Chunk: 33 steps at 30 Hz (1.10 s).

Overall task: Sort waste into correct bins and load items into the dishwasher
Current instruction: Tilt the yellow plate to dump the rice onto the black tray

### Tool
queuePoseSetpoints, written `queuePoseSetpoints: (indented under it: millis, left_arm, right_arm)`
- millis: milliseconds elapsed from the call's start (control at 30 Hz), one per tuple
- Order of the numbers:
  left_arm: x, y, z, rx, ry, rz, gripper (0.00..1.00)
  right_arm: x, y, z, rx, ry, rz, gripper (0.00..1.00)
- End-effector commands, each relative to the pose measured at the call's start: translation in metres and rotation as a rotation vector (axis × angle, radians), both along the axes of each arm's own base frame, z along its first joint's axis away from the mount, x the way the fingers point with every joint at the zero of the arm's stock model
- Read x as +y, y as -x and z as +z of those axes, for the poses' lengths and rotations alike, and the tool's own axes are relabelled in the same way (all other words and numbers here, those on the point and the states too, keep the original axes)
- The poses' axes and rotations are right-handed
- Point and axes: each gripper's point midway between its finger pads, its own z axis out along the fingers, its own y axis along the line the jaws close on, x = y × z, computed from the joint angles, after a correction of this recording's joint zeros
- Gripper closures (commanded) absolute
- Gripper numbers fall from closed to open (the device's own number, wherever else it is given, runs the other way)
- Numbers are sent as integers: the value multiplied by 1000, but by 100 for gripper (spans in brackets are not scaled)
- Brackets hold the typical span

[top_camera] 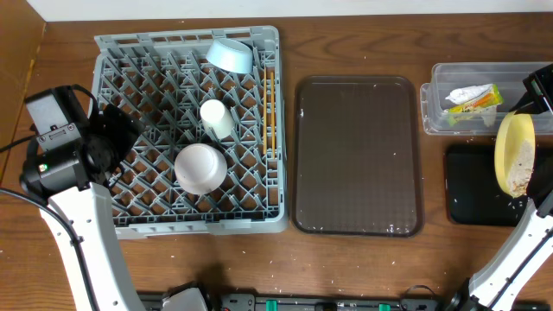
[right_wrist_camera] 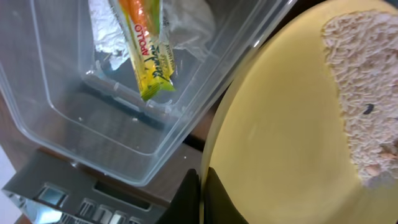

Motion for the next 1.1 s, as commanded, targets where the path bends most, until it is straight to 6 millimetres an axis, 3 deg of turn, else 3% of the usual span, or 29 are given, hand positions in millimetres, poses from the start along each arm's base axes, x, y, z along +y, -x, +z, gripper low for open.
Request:
queuePoseSetpoints:
  millis: [0,533,800,1067]
  left_arm:
    - [3,1,1,1,-5,17,4]
    - [3,1,1,1,-5,17,4]
    - [3,1,1,1,-5,17,4]
    - [3,1,1,1,-5,17,4]
  right_arm:
    - [-1,-3,16,-76,-27,22,98]
    - [5,-6,19,-108,-73,36,99]
    - [19,11,17,-74,-134,45,99]
    - [22,17,44,-132,-96,60,99]
